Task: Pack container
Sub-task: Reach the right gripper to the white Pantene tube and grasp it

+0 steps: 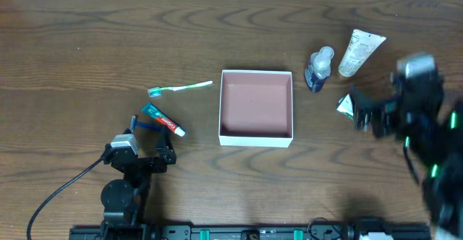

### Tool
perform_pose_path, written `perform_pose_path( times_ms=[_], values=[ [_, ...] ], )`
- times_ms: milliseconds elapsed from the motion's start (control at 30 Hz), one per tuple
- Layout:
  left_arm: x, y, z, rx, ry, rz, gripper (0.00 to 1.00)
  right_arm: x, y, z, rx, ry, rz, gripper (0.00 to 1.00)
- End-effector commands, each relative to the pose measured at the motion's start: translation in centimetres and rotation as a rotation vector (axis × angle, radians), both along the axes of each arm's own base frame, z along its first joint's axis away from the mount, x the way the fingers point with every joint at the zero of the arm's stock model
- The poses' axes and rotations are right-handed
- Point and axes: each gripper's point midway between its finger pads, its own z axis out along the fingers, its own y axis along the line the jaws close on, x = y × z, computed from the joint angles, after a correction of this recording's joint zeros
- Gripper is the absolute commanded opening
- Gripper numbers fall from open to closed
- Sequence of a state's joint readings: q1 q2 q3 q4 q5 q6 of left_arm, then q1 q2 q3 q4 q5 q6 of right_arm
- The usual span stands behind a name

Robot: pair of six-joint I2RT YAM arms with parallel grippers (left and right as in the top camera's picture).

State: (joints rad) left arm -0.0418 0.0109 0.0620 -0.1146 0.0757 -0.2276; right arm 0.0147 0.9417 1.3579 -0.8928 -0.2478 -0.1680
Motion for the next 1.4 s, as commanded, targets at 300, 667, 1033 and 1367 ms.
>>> perform_pose_path(
  times_ms=[300, 667, 1033, 1367],
  values=[
    [0.0, -0.1, -1.6, 0.017, 0.033, -0.009, 0.98, 7.1, -2.3, -2.6, -0.036, 0.257, -0.084, 0.99],
    [0.0, -0.1, -1.6, 0.017, 0.033, -0.009, 0.98, 11.9, -10.2, -8.4, 0.079, 0.372, -0.262, 0.96],
    [0.0, -0.1, -1.6, 0.017, 0.033, -0.009, 0.98, 16.8, -9.9, -14.5, 0.075, 0.417, -0.073, 0.93],
    [0.0, -0.1, -1.6, 0.017, 0.033, -0.009, 0.98, 18.0, -9.0, -17.1, 0.1, 0.444, 0.006, 0.73]
  ],
)
